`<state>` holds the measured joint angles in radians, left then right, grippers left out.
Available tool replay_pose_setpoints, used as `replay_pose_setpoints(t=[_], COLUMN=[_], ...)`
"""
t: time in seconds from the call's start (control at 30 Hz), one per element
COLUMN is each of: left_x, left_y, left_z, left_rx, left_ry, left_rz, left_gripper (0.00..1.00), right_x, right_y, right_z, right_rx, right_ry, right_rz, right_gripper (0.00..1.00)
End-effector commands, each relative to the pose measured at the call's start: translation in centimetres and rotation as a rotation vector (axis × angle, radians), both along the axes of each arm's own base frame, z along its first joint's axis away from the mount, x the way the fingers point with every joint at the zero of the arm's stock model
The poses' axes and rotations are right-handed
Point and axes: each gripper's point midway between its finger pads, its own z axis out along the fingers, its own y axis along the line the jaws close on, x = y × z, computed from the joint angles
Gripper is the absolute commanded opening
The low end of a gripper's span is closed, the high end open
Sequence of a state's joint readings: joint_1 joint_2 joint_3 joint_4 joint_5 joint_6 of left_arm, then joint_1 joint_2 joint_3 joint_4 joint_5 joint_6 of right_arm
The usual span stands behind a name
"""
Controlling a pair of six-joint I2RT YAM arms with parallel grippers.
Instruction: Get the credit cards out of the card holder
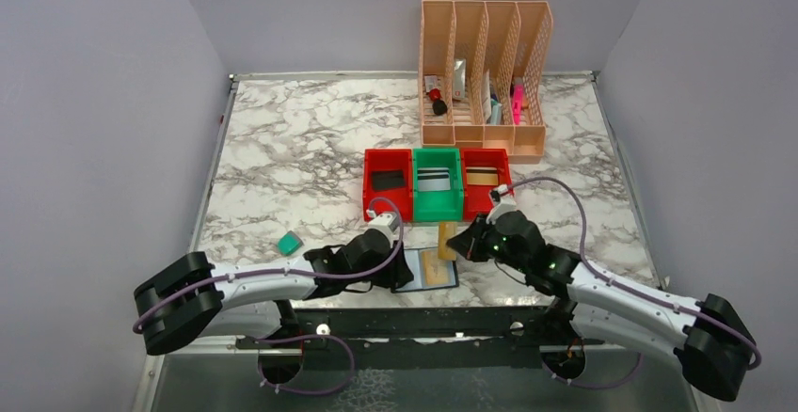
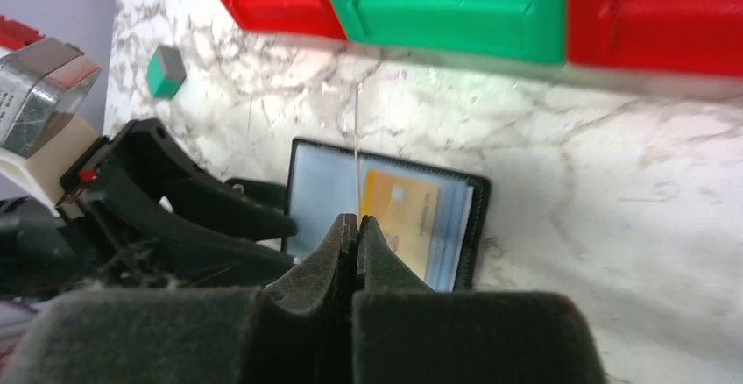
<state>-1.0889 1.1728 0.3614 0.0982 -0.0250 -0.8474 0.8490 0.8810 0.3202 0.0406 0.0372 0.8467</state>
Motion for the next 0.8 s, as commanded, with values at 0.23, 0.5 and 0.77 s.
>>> replay_pose_setpoints(t=[0.23, 0.5, 0.77], left_x=[5.3, 9.4, 11.0], left_y=[2.0, 6.8, 11.6], left_z=[5.6, 8.9, 12.6], left_rx=[0.126, 0.229, 0.259], left_ry=[-0.166, -0.223, -0.376], left_rz=[0.040, 0.149, 0.362], left_gripper=[0.69, 0.84, 0.90], right_x=[6.0, 10.1, 14.4], right_y=[-8.0, -11.2, -9.4], right_z=[5.8, 9.7, 7.9], right_rx=[-0.379, -0.586, -0.573], right_ry=[-0.263, -0.359, -0.318], right_rz=[-0.345, -0.507, -0.329], right_gripper=[0.01, 0.01, 0.01])
